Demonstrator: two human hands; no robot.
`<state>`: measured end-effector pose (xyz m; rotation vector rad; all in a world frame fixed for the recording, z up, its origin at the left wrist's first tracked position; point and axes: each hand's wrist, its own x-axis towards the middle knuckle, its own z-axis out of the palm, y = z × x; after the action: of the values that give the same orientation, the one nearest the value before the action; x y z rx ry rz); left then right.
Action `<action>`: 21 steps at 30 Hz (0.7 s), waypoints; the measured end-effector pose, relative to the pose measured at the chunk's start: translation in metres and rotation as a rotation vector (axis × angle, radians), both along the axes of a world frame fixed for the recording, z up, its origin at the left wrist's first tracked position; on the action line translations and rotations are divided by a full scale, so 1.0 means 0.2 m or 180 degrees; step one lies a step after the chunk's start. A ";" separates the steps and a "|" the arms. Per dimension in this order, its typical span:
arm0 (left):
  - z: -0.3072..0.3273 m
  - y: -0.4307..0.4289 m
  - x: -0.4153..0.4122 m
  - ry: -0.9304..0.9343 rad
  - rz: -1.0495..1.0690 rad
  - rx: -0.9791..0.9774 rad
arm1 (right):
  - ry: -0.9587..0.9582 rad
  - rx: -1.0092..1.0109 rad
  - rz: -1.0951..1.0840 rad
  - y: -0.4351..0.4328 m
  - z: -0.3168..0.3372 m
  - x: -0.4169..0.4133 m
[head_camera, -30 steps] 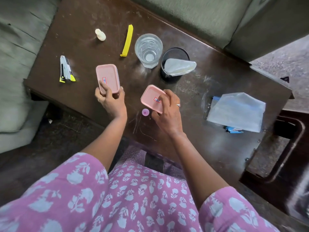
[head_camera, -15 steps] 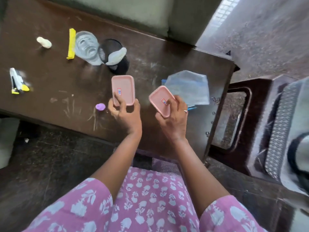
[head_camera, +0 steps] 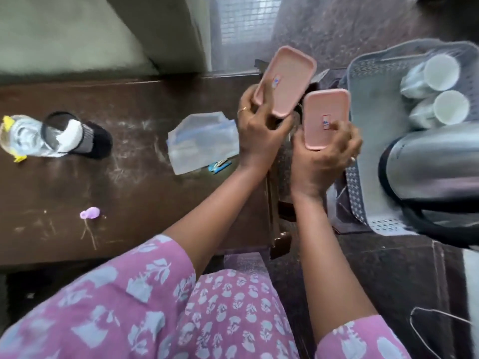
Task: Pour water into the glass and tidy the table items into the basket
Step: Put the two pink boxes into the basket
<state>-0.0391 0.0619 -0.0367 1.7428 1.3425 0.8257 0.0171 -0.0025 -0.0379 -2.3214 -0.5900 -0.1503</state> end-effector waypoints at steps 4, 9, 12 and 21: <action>0.06 0.08 0.25 0.0220 -0.0980 0.0119 | 0.0087 0.0313 -0.0824 -0.01 0.08 0.20; 0.04 0.16 0.50 0.1490 -0.2023 0.0580 | 0.0367 0.0266 -0.1391 -0.05 0.09 0.39; 0.04 0.16 0.61 0.1901 -0.2350 0.0546 | 0.0705 0.0047 -0.1508 -0.06 0.06 0.46; -0.01 0.15 0.81 0.2651 -0.2618 0.0747 | 0.1710 -0.0504 -0.1223 -0.02 -0.07 0.59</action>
<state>0.1228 0.0928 -0.0384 2.6820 0.8174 -0.2606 0.1357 -0.0063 -0.0522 -2.4609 0.1176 0.3468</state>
